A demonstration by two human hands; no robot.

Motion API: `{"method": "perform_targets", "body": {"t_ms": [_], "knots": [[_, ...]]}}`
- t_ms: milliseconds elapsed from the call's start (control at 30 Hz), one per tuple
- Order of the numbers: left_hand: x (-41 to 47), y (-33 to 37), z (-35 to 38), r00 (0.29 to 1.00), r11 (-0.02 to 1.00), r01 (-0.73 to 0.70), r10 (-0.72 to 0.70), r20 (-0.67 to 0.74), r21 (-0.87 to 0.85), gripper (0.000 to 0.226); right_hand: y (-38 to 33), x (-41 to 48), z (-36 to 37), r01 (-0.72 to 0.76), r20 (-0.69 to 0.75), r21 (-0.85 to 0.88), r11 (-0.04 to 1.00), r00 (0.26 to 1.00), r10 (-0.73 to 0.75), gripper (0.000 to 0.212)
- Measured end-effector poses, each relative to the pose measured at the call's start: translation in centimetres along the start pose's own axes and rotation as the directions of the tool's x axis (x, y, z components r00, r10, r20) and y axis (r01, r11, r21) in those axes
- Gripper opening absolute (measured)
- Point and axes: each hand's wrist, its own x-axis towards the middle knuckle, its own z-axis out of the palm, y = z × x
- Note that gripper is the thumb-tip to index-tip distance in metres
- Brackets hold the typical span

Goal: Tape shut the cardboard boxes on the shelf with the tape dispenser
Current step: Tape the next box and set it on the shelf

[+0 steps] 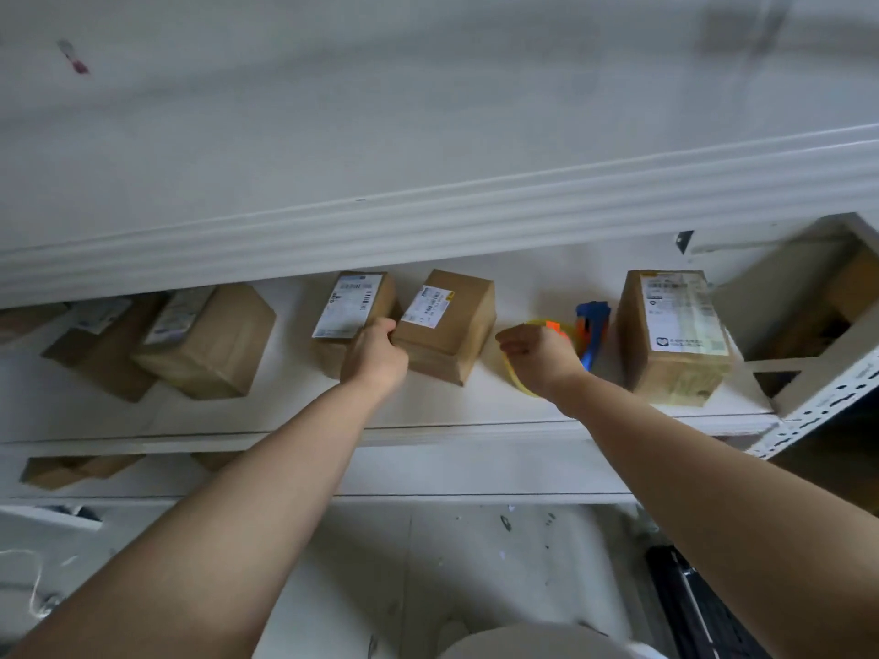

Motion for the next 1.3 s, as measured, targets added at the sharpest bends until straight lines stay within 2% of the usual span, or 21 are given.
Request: {"method": "perform_targets", "body": {"t_ms": [100, 167, 267, 333, 367, 467, 533, 633, 733, 800, 833, 933, 1067, 1167, 1233, 1300], "knots": [[1.4, -0.7, -0.8, 0.986, 0.991, -0.068, 0.049, 0.161, 0.115, 0.048, -0.6, 1.2, 2.7, -0.067, 0.044, -0.019, 0.998, 0.997, 0.068, 0.041], [2.4, -0.9, -0.7, 0.974, 0.982, -0.104, 0.068, 0.218, 0.159, 0.049, -1.4, 2.0, 4.0, -0.130, 0.040, 0.025, 0.991, 0.991, 0.129, 0.042], [4.0, -1.2, 0.1, 0.966, 0.991, -0.098, 0.071, 0.249, 0.096, 0.052, -2.2, 2.8, 5.4, -0.250, 0.060, 0.160, 0.955, 0.968, 0.243, 0.047], [4.4, -1.3, 0.5, 0.961, 0.998, -0.060, 0.056, 0.270, 0.005, 0.051, -2.2, 3.2, 6.1, -0.258, 0.046, 0.245, 0.935, 0.966, 0.254, 0.044], [4.4, -1.4, 0.6, 0.956, 0.998, -0.060, 0.063, 0.287, -0.018, 0.048, -2.2, 3.3, 6.5, -0.245, -0.004, 0.250, 0.937, 0.967, 0.254, 0.042], [3.9, -2.1, 0.4, 0.927, 0.987, -0.139, 0.101, 0.360, 0.082, 0.040, -2.4, 2.9, 7.0, -0.297, -0.149, 0.033, 0.954, 0.943, 0.298, 0.055], [3.7, -3.2, -0.2, 0.905, 0.975, -0.171, 0.099, 0.414, 0.140, 0.046, -2.6, 2.4, 7.4, -0.351, -0.117, -0.078, 0.933, 0.933, 0.341, 0.056], [3.4, -4.4, -0.7, 0.881, 0.978, -0.166, 0.090, 0.465, 0.126, 0.040, -2.8, 1.6, 8.4, -0.404, 0.009, 0.046, 0.914, 0.915, 0.404, 0.042], [2.7, -4.8, -1.1, 0.897, 0.991, -0.082, 0.117, 0.426, -0.101, 0.030, -2.7, 1.3, 8.4, -0.326, -0.022, 0.217, 0.920, 0.941, 0.338, 0.029], [2.4, -4.9, -1.6, 0.914, 0.966, -0.070, 0.162, 0.371, -0.248, 0.047, -3.2, 0.8, 7.6, -0.213, -0.046, 0.322, 0.923, 0.970, 0.240, 0.027], [2.1, -4.9, -1.9, 0.918, 0.954, -0.079, 0.183, 0.351, -0.291, 0.056, -3.3, 0.6, 7.3, -0.167, -0.060, 0.357, 0.919, 0.978, 0.201, 0.033], [1.3, -4.8, -2.4, 0.936, 0.936, -0.094, 0.200, 0.291, -0.339, 0.065, -3.7, -0.4, 6.7, -0.118, -0.074, 0.407, 0.906, 0.984, 0.162, 0.045], [-0.3, -3.8, -3.2, 0.949, 0.954, -0.023, 0.116, 0.295, -0.300, 0.046, -3.4, -1.1, 6.2, -0.162, -0.030, 0.387, 0.908, 0.982, 0.188, 0.030], [-1.3, -3.3, -3.5, 0.946, 0.951, 0.019, 0.083, 0.315, -0.307, 0.044, -3.4, -1.4, 5.8, -0.194, 0.024, 0.440, 0.877, 0.979, 0.205, 0.016], [-1.9, -3.2, -3.7, 0.936, 0.939, 0.067, 0.057, 0.348, -0.336, 0.046, -3.5, -1.6, 5.8, -0.200, 0.039, 0.474, 0.857, 0.978, 0.207, 0.014], [-2.3, -3.2, -3.8, 0.930, 0.921, 0.109, 0.039, 0.365, -0.375, 0.051, -3.8, -1.8, 5.6, -0.215, 0.046, 0.500, 0.839, 0.974, 0.223, 0.024]]}}
